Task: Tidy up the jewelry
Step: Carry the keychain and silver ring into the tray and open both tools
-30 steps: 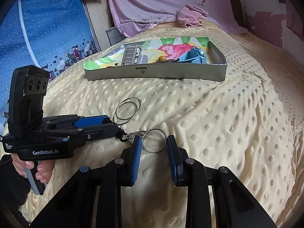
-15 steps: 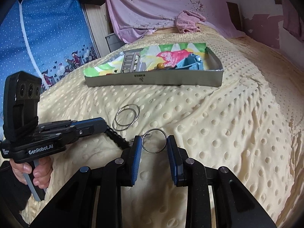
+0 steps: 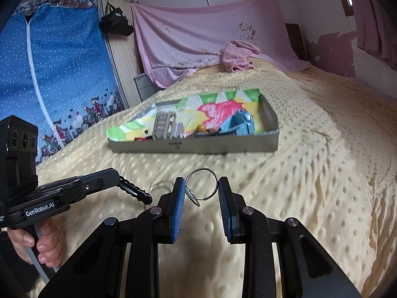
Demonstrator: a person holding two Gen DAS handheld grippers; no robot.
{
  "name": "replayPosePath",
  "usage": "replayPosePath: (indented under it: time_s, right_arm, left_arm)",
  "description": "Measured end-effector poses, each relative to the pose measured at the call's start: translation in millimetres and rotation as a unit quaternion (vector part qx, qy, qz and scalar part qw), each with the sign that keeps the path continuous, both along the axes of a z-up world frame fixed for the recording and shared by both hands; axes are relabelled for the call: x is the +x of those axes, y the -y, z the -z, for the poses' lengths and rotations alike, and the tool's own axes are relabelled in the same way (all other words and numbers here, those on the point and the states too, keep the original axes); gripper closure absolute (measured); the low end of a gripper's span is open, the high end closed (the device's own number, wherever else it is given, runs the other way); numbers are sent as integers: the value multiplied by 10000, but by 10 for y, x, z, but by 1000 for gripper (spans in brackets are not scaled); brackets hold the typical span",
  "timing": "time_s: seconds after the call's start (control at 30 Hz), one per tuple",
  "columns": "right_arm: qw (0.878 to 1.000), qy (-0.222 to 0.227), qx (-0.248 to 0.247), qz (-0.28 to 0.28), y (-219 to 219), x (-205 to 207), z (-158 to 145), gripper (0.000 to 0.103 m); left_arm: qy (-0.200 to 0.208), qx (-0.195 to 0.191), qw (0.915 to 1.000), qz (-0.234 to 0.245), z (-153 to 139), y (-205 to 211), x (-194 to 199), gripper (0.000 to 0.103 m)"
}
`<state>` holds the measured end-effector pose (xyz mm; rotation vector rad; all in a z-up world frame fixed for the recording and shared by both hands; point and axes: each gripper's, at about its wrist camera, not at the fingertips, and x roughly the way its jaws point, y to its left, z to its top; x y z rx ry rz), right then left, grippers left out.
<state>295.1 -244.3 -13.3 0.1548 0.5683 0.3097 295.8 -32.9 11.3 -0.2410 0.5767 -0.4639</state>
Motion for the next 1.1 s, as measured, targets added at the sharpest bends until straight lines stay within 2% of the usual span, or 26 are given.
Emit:
replayPosePath:
  time_s: [0.33, 0.43, 0.6, 0.87, 1.03, 1.1]
  right_arm:
    - [9994, 298, 145, -86, -145, 695, -183, 79]
    - [9991, 351, 233, -82, -214, 894, -198, 79]
    - [9998, 51, 148, -118, -333, 1093, -42, 79]
    - [9997, -230, -46, -117, -406, 1177, 102, 78]
    - [9993, -321, -147, -142, -429, 1184, 155, 78]
    - [9993, -310, -153, -113, -420, 1165, 151, 77]
  left_arm:
    - [282, -307, 9928, -1126, -229, -395, 580, 100]
    - [234, -284, 9919, -1216, -210, -453, 739, 100]
    - [-6, -99, 9922, -1241, -49, -436, 963, 100]
    - [-379, 117, 9893, -1405, 161, -431, 1015, 98]
    - [-439, 143, 9878, -1489, 178, -444, 976, 97]
    - [-360, 191, 9883, -1468, 168, -424, 941, 92]
